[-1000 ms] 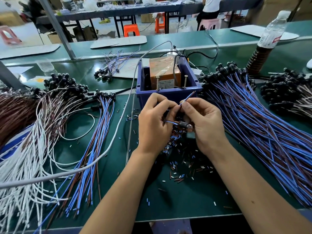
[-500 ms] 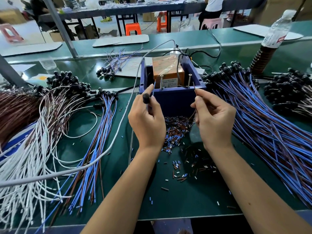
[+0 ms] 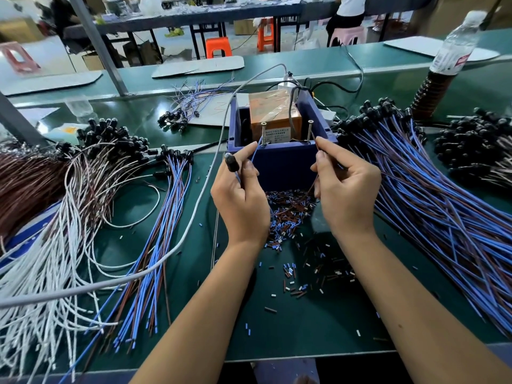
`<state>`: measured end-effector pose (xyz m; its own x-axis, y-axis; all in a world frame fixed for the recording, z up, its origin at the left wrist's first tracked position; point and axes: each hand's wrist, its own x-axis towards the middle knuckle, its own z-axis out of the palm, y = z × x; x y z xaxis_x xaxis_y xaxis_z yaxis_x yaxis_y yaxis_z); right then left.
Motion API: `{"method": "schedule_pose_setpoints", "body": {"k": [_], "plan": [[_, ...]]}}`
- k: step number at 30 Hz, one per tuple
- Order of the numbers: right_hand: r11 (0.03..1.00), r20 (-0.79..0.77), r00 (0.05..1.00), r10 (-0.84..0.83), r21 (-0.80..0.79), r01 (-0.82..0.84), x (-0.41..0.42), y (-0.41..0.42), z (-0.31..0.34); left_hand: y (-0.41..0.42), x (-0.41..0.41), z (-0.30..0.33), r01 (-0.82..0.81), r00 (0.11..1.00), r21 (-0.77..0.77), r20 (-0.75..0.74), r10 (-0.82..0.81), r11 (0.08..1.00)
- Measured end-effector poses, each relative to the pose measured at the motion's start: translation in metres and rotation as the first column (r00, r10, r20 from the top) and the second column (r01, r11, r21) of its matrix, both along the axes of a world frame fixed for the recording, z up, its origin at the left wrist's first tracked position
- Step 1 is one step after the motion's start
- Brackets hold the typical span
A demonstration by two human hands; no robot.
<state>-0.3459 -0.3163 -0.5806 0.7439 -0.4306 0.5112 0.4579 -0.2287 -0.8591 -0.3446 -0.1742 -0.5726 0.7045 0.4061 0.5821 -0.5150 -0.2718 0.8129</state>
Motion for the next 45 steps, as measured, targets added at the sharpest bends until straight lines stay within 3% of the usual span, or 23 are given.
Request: {"method": "schedule_pose_setpoints", "body": {"k": [22,28,35,38,41,43,45], "plan": [[0.999,-0.022,1.000,-0.010,-0.053,0.009,-0.003,-0.001,0.004,0.001,0.002,0.000,0.036,0.999,-0.092,0.010,-0.035,0.995],[0.999,-0.038,0.999,-0.028,0.020,0.029,-0.013,-0.005,0.003,0.000,-0.001,0.004,-0.024,0.997,-0.075,0.068,0.029,0.997],[0.978,-0.008,0.979,-0.205,0.049,0.205,-0.029,-0.029,0.017,-0.060,-0.006,0.043,0.153,0.985,-0.240,-0.045,-0.169,0.959],[0.885,0.214,0.878,-0.428,-0.101,0.455,-0.049,-0.056,0.035,-0.100,-0.005,0.065,0.304,0.933,-0.212,-0.133,-0.335,0.929],[0.719,0.437,0.808,-0.396,-0.400,0.569,-0.064,-0.082,0.054,-0.139,-0.005,0.088,0.484,0.812,-0.264,-0.220,-0.541,0.834],[0.644,0.367,0.853,-0.371,-0.560,0.521,-0.066,-0.094,0.062,-0.162,-0.006,0.102,0.546,0.727,-0.377,-0.231,-0.647,0.748],[0.681,0.187,0.907,-0.377,-0.608,0.408,-0.069,-0.103,0.067,-0.179,-0.005,0.115,0.547,0.659,-0.525,-0.210,-0.722,0.652]]}}
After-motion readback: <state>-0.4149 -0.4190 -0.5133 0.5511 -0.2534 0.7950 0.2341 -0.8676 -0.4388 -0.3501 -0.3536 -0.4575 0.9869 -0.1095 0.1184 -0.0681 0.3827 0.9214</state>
